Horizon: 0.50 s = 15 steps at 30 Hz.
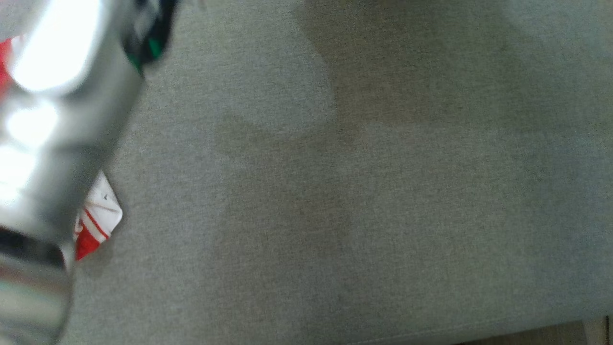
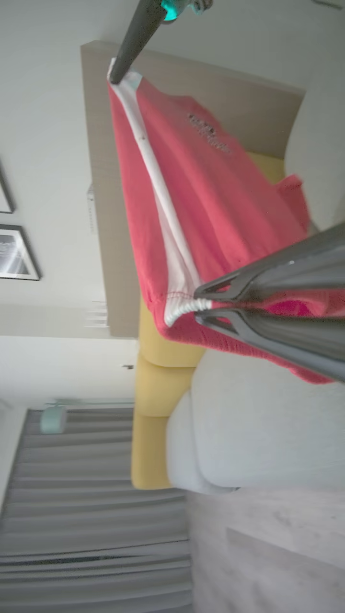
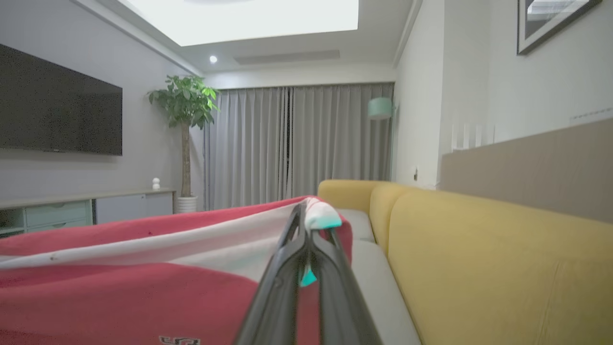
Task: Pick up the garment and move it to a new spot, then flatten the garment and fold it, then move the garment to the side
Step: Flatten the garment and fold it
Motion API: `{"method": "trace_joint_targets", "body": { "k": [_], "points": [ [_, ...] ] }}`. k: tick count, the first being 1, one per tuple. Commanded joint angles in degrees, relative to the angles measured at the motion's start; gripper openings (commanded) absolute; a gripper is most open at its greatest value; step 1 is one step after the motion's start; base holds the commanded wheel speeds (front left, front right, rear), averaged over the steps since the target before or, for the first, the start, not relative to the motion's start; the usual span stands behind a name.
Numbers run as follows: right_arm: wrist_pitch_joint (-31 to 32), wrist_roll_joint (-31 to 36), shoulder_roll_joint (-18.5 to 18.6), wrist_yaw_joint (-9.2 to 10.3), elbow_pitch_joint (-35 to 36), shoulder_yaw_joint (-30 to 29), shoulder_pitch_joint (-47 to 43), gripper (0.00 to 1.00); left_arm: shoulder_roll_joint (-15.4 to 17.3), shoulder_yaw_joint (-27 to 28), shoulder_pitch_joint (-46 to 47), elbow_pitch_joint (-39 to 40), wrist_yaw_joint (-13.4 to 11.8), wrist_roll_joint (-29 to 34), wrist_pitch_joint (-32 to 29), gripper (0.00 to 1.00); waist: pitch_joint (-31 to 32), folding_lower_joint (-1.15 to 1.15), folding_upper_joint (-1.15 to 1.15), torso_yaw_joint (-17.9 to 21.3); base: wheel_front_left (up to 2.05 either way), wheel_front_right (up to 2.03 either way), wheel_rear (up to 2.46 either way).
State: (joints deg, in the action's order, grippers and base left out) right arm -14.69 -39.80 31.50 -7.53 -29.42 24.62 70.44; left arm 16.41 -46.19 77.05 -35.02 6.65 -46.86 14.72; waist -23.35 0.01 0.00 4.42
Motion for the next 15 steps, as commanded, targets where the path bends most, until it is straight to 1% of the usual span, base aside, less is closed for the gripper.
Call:
{"method": "trace_joint_targets", "body": {
  "k": [1, 3, 5, 7, 12, 13, 15],
  "points": [
    [-0.29, -0.37, 1.12, 0.04, 2.25, 0.36, -6.84, 0.0, 1.73, 2.58, -5.12, 1.86, 0.46, 1.68, 0.27, 0.0, 0.09, -0.01, 0.0, -0.2, 0.0, 0.0, 0.0],
    [-0.05, -1.34, 0.96, 0.04, 2.87, 0.51, -12.26, 0.0, 1.9, 3.0, -10.13, 3.02, 0.61, 3.16, 0.27, 0.0, 0.43, -0.01, 0.0, -0.45, 0.0, 0.0, 0.0],
    [0.25, -1.99, 0.65, 0.04, 3.58, -0.05, -18.42, 0.0, 2.42, 1.53, -15.92, 4.07, 0.71, 5.44, 0.27, 0.0, 1.04, -0.01, 0.0, -0.67, 0.0, 0.0, 0.0],
    [1.03, -2.53, -0.21, 0.04, 5.06, -0.06, -25.07, 0.0, 2.91, 1.16, -22.28, 5.36, 0.77, 6.31, 0.27, 0.0, 2.04, -0.01, 0.0, -0.61, 0.0, 0.0, 0.0],
    [3.33, -3.21, -0.55, 0.04, 11.82, -1.47, -40.87, 0.0, 4.21, 3.04, -37.76, 9.89, 0.8, 7.89, 0.28, 0.0, 4.89, -0.01, 0.0, -1.08, 0.0, 0.0, 0.0],
    [3.33, -3.21, -0.55, 0.04, 11.82, -1.47, -40.87, 0.0, 4.21, 3.04, -37.76, 9.89, 0.8, 7.89, 0.28, 0.0, 4.89, -0.01, 0.0, -1.08, 0.0, 0.0, 0.0],
    [4.15, -3.22, -0.12, 0.04, 15.43, -2.82, -46.95, 0.0, 4.44, 3.46, -44.15, 11.29, 0.81, 8.06, 0.28, 0.0, 6.3, -0.01, 0.0, -1.27, 0.0, 0.0, 0.0]
  ]
}}
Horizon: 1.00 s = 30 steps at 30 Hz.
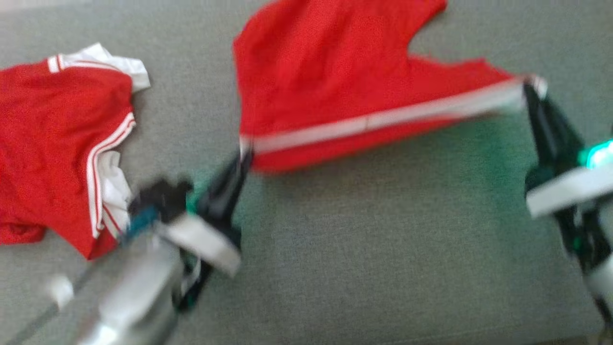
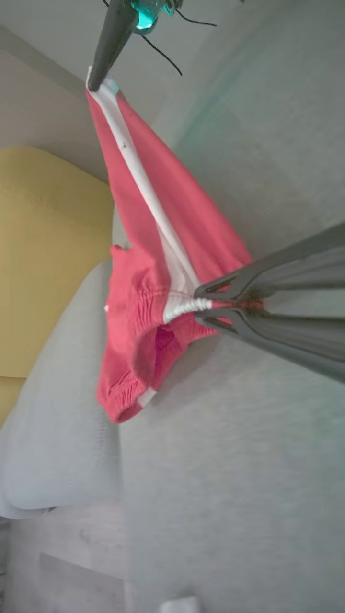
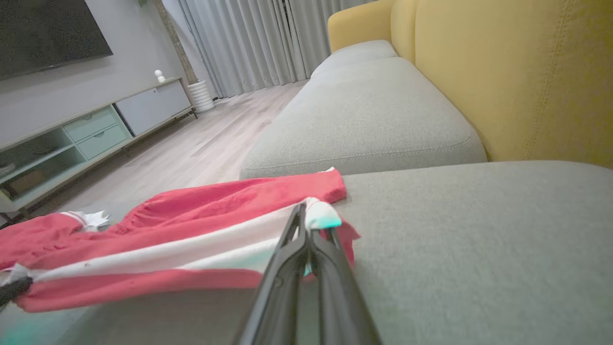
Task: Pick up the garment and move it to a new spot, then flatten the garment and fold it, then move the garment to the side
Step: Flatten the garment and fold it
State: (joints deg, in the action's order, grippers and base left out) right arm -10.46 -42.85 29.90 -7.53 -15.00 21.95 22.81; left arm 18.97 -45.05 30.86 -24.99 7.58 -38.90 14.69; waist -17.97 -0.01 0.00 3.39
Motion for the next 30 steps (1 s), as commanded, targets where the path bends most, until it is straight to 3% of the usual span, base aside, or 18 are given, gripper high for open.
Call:
{"method": "trace_joint_targets", "body": {
  "k": [1, 10, 16, 22, 26, 30],
  "points": [
    [0.32, 0.14, 1.82, 0.04, 2.84, -1.02, -2.25, 0.0, 1.81, 2.62, -0.93, 2.04, -0.11, -0.53, 0.3, 0.0, 1.54, 0.01, 0.0, -0.35, 0.0, 0.0, 0.0],
    [8.61, 0.46, 1.69, 0.04, 22.39, -12.16, -29.36, 0.0, 3.8, 2.7, -20.33, 11.05, -2.53, -0.76, 0.25, 0.0, 6.93, 0.01, 0.0, -2.34, 0.0, 0.0, 0.0],
    [15.33, 3.98, -2.46, 0.04, 35.18, -22.92, -41.22, 0.0, 7.71, 3.05, -26.99, 21.63, -5.47, -3.21, -2.99, 0.0, 8.8, 0.01, 0.0, -4.41, 0.0, 0.0, 0.0],
    [20.67, 7.02, -7.13, 0.04, 36.35, -25.91, -35.76, 0.0, 6.52, 5.23, -22.66, 27.79, -6.57, -5.87, -6.09, 0.0, 6.75, 0.01, 0.0, -7.01, 0.0, 0.0, 0.0],
    [22.5, 8.06, -8.66, 0.04, 29.99, -24.05, -25.21, 0.0, 2.25, 6.93, -16.21, 25.3, -6.39, -8.68, -7.58, 0.0, 4.26, 0.01, 0.0, -8.24, 0.0, 0.0, 0.0],
    [24.36, 7.91, -7.62, 0.04, 22.52, -20.3, -14.15, 0.0, -0.64, 7.73, -8.99, 20.33, -5.15, -9.83, -9.12, 0.0, 1.62, 0.01, 0.0, -9.41, 0.0, 0.0, 0.0]
  ]
}}
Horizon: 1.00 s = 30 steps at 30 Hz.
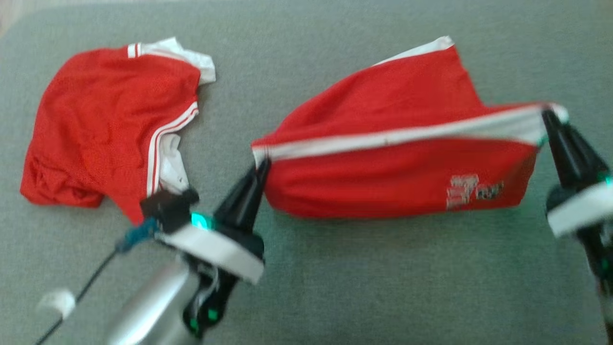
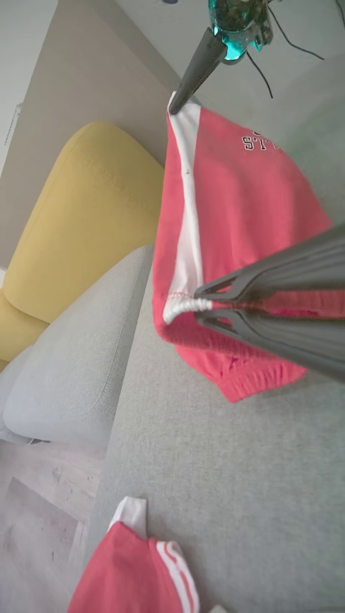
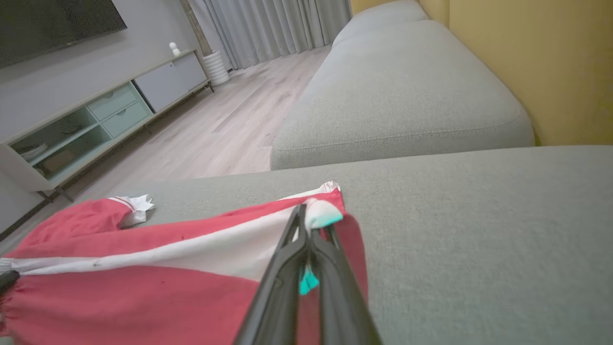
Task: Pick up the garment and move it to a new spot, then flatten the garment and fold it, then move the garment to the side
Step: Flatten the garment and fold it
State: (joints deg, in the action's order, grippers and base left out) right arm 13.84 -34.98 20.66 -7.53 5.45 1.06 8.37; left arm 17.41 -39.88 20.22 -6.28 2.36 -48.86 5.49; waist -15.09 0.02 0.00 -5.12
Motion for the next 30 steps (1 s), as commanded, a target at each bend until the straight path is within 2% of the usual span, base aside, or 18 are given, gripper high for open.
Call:
{"method": "trace_joint_targets", "body": {
  "k": [1, 6, 11, 22, 23, 24, 25, 30],
  "points": [
    [0.53, -0.12, 2.23, 0.04, 0.2, 1.53, 2.93, 0.0, 0.09, 2.81, 3.35, 0.18, 0.22, -0.15, -0.13, 0.0, -1.87, -0.02, 0.0, -1.22, 0.0, 0.0, 0.0],
    [1.5, -1.07, 4.61, 0.04, -8.19, 5.38, 14.75, 0.0, -3.35, 3.63, 10.43, -6.5, 1.41, -1.58, -0.91, 0.0, -4.92, -0.02, 0.0, -2.44, 0.0, 0.0, 0.0],
    [2.13, -2.67, 6.68, 0.04, -15.46, 10.21, 24.24, 0.0, -5.45, 3.8, 15.75, -12.62, 2.82, -2.46, -1.06, 0.0, -7.87, -0.02, 0.0, -3.58, 0.0, 0.0, 0.0],
    [-0.1, -4.98, 7.35, 0.04, -28.59, 19.87, 38.51, 0.0, -8.45, 3.1, 23.18, -23.12, 4.4, -2.52, 1.3, 0.0, -11.76, -0.02, 0.0, -4.79, 0.0, 0.0, 0.0],
    [-0.42, -5.38, 7.31, 0.04, -29.62, 20.86, 39.37, 0.26, -8.68, 2.96, 23.61, -24.07, 4.49, -2.49, 1.67, 0.13, -11.89, -0.02, 0.0, -4.8, 0.0, 0.0, 0.0],
    [-0.83, -5.75, 7.25, 0.04, -30.51, 21.7, 40.1, 0.45, -8.88, 2.81, 23.99, -24.93, 4.57, -2.47, 2.04, 0.49, -11.99, -0.02, 0.0, -4.78, 0.0, 0.0, 0.0],
    [-1.39, -6.06, 7.25, 0.04, -31.39, 22.45, 40.77, 1.0, -9.04, 2.71, 24.33, -25.81, 4.64, -2.44, 2.45, 1.0, -12.04, -0.02, 0.0, -4.74, 0.0, 0.0, 0.0],
    [-6.67, -7.88, 7.34, 0.04, -34.66, 24.66, 41.12, 1.0, -9.86, 2.39, 24.41, -28.67, 4.83, -2.18, 5.64, 1.0, -10.83, -0.02, 0.0, -4.54, 0.0, 0.0, 0.0]
  ]
}}
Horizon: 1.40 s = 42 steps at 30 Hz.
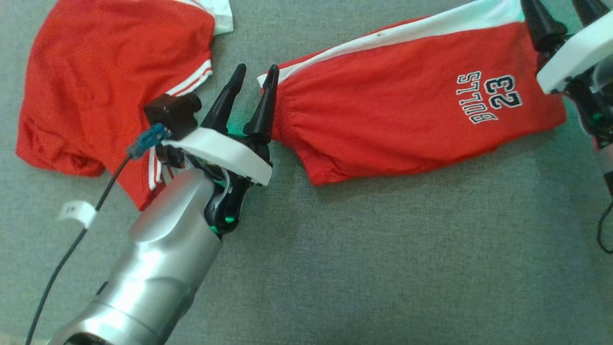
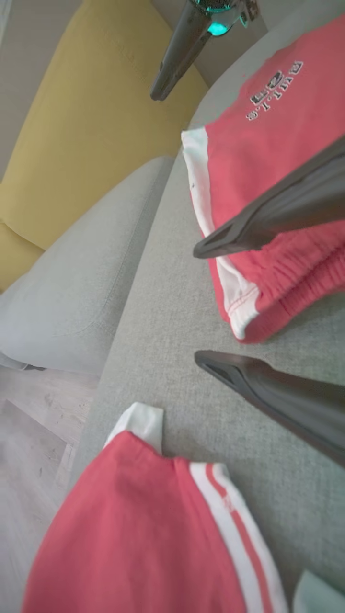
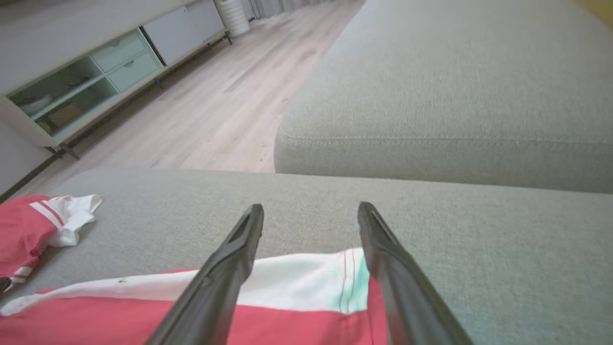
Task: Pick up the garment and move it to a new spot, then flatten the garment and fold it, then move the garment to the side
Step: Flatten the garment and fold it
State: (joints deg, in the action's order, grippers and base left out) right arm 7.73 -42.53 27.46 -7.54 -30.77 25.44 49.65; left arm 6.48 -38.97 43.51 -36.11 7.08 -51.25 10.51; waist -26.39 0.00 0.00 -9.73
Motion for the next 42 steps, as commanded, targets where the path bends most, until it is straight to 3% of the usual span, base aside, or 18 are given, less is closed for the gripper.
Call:
{"method": "trace_joint_targets", "body": {
  "k": [1, 5, 8, 12, 15, 19, 24, 25, 26, 27, 28, 29, 36, 42],
  "points": [
    [-1.61, -0.79, 0.83, 0.05, 1.49, 0.69, -0.91, 1.0, 0.96, 1.44, 0.72, 1.03, 0.11, 0.49, 1.35, 1.0, 1.03, 0.0, 0.0, 0.1, 0.0, 0.0, 0.0],
    [-4.83, -2.45, 2.36, 0.05, 2.68, 1.63, -6.05, 1.0, 1.16, 1.97, -2.53, 2.23, -2.44, 3.73, 3.88, 1.0, 3.63, 0.0, 0.0, 0.45, 0.0, 0.0, 0.0],
    [-6.77, -2.28, 2.84, 0.05, 2.43, 0.04, -11.03, 1.0, 2.19, 3.21, -6.48, 5.93, -7.49, 9.87, 4.41, 1.0, 5.6, 0.0, 0.0, 0.49, 0.0, 0.0, 0.0],
    [-6.97, -0.59, 2.35, 0.05, 1.77, -1.76, -16.57, 1.0, 1.76, 9.19, -15.58, 16.14, -14.89, 19.28, 4.46, 1.0, 7.37, 0.0, 0.0, -0.17, 0.0, 0.0, 0.0],
    [-7.27, 1.89, 1.48, 0.05, -0.65, -4.18, -18.15, 1.0, 0.05, 13.06, -22.76, 22.96, -18.15, 24.5, 4.47, 1.0, 8.05, 0.0, 0.0, -1.65, 0.0, 0.0, 0.0],
    [-6.98, 6.57, -1.47, 0.05, -8.0, -9.08, -16.69, 1.0, -2.63, 16.64, -31.32, 30.56, -19.54, 29.41, 4.48, 1.0, 8.76, 0.0, 0.0, -5.19, 0.0, 0.0, 0.0],
    [-5.68, 9.91, -3.95, 0.05, -18.06, -12.76, -14.04, 1.0, -3.48, 15.74, -35.42, 33.26, -19.22, 32.94, 4.48, 1.0, 9.5, 0.0, 0.0, -8.93, 0.0, 0.0, 0.0],
    [-5.35, 9.8, -4.65, 0.05, -19.08, -12.89, -13.68, 0.86, -3.51, 15.65, -35.68, 33.23, -19.27, 33.43, 4.48, 1.0, 9.6, 0.0, 0.0, -9.18, 0.0, 0.0, 0.0],
    [-5.35, 9.8, -4.65, 0.05, -19.08, -12.89, -13.68, 0.86, -3.51, 15.65, -35.68, 33.23, -19.27, 33.43, 4.48, 1.0, 9.6, 0.0, 0.0, -9.18, 0.0, 0.0, 0.0],
    [-5.01, 9.59, -5.32, 0.05, -19.87, -12.88, -13.37, 0.36, -3.53, 15.65, -35.92, 33.11, -19.35, 33.83, 4.48, 1.0, 9.71, 0.0, 0.0, -9.31, 0.0, 0.0, 0.0],
    [-4.75, 9.32, -5.85, 0.05, -20.48, -12.77, -13.14, 0.24, -3.55, 15.82, -36.06, 33.05, -19.51, 34.28, 4.48, 1.0, 9.81, 0.0, 0.0, -9.39, 0.0, 0.0, 0.0],
    [-4.55, 9.0, -6.27, 0.05, -20.94, -12.59, -12.97, 0.0, -3.56, 15.99, -36.18, 32.91, -19.65, 34.85, 4.48, 1.0, 9.94, 0.0, 0.0, -9.39, 0.0, 0.0, 0.0],
    [-7.45, 7.68, -6.98, 0.05, -22.87, -12.51, -12.56, 0.0, -3.58, 17.98, -37.99, 31.57, -19.65, 36.76, 4.49, 1.0, 11.76, 0.0, 0.0, -6.29, 0.0, 0.0, 0.0],
    [-8.88, 7.17, -3.77, 0.05, -23.78, -13.1, -13.24, 0.0, -3.59, 18.95, -39.24, 29.68, -18.4, 37.59, 4.49, 1.0, 13.89, 0.0, 0.0, -1.41, 0.0, 0.0, 0.0]
  ]
}}
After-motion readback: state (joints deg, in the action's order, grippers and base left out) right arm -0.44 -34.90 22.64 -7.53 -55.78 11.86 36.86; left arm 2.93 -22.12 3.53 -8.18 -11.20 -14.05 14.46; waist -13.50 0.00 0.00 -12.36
